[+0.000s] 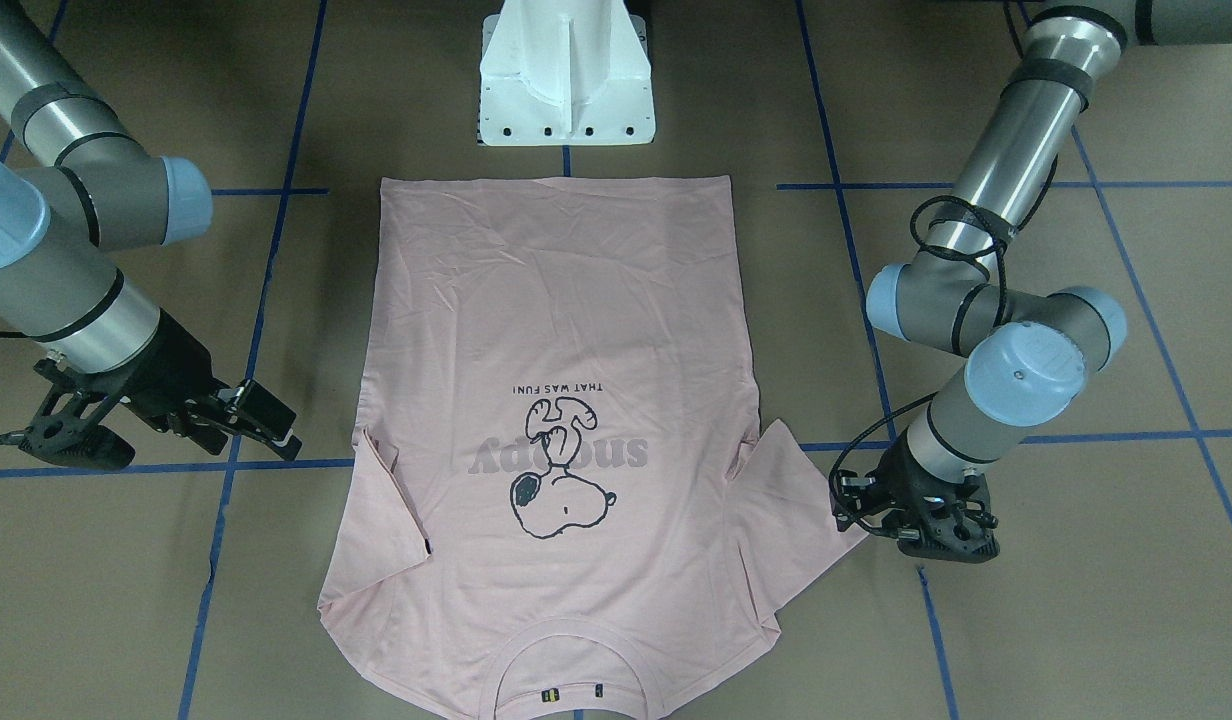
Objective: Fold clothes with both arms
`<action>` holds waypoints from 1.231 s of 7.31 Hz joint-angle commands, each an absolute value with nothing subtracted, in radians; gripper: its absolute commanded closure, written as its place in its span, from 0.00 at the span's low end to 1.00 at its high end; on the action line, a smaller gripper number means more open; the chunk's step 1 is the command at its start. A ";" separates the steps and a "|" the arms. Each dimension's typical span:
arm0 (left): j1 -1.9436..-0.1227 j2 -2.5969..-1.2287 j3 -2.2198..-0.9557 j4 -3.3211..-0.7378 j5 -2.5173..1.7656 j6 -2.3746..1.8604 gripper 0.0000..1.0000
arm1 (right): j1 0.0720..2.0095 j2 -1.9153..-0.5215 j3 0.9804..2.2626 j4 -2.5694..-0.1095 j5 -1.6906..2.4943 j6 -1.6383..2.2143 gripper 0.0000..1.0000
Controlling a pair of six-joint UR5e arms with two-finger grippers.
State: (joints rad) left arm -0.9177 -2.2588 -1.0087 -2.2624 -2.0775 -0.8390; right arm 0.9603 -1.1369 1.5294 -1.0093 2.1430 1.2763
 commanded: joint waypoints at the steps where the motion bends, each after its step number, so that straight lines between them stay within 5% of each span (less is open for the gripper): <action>1: -0.916 -2.258 -1.008 -2.263 -2.077 -0.839 1.00 | 0.960 -1.137 1.528 -1.009 2.143 1.276 0.00; 9: -0.793 -2.310 -1.198 -2.235 -2.068 -1.147 1.00 | 0.960 -1.135 1.528 -1.009 2.143 1.276 0.00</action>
State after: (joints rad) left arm -0.8272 -2.2861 -1.1916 -2.2361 -2.0787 -1.0969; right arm 0.9592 -1.1345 1.5273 -1.0094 2.1430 1.2763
